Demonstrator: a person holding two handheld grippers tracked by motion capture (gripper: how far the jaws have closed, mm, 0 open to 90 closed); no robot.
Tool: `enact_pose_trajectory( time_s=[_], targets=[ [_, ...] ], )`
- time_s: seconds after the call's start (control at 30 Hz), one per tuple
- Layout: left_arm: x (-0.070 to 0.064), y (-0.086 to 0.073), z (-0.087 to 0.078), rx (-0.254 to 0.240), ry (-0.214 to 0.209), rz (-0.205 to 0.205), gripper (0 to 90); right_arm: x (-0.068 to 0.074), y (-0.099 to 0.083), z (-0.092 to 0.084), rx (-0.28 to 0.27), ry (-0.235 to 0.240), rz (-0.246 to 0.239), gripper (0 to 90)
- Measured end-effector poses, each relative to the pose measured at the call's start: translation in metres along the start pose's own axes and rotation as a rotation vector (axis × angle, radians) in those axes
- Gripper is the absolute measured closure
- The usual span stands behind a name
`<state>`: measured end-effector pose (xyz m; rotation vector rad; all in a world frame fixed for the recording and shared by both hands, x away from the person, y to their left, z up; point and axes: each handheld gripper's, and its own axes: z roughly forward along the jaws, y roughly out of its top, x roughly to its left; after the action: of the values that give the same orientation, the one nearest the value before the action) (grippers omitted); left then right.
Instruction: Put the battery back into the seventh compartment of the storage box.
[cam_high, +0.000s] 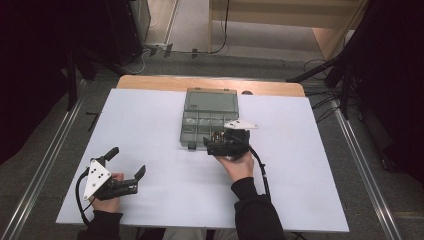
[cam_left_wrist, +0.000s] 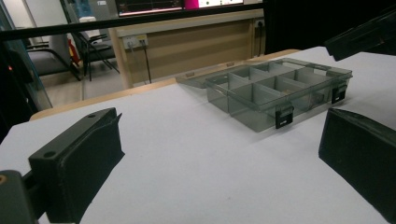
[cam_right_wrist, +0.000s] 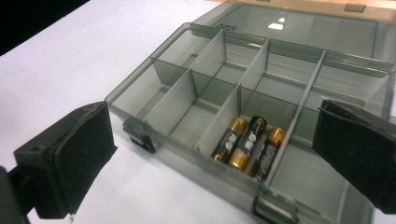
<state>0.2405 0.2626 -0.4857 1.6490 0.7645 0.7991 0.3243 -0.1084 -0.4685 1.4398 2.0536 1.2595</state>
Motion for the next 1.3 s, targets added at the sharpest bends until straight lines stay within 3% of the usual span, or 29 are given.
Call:
enact_pose_trajectory(
  time_s=[0.13,0.47,0.77,0.87,1.3],
  targets=[
    [-0.001,0.000,0.000,0.002,-0.001,0.004,0.0,-0.001,-0.004,-0.008,0.001,-0.005,-0.019,0.0],
    [-0.002,-0.001,-0.001,0.007,0.003,0.006,0.0,-0.005,-0.019,-0.031,-0.052,0.042,-0.050,1.5],
    [-0.003,-0.001,0.000,0.014,-0.004,0.015,0.0,-0.009,-0.031,-0.047,-0.067,0.043,-0.090,1.7],
    [-0.003,-0.001,0.001,0.016,-0.004,0.016,0.0,-0.011,-0.036,-0.052,-0.072,0.051,-0.084,2.0],
    [-0.006,-0.001,0.001,0.018,-0.008,0.013,0.0,-0.022,-0.056,-0.076,-0.135,0.009,-0.155,2.8]
  ],
)
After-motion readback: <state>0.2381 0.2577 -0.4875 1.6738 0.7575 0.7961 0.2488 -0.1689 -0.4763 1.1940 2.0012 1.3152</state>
